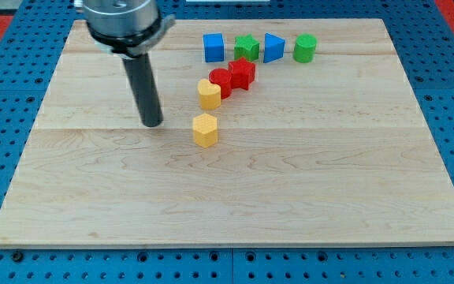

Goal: Push the yellow hexagon to the bottom right of the board

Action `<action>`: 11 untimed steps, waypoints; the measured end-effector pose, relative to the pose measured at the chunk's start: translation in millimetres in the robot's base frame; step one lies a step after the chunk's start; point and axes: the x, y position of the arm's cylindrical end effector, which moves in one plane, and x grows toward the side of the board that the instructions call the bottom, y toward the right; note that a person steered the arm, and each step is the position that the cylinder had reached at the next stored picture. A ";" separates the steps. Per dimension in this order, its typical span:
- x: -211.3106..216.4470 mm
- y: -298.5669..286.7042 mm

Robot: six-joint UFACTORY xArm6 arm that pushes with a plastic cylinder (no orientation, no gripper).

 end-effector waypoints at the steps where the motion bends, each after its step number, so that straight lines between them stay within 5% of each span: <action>1: 2.7 51.1; 4: 63.0 107.7; 7: 67.0 220.2; 11: 64.4 282.7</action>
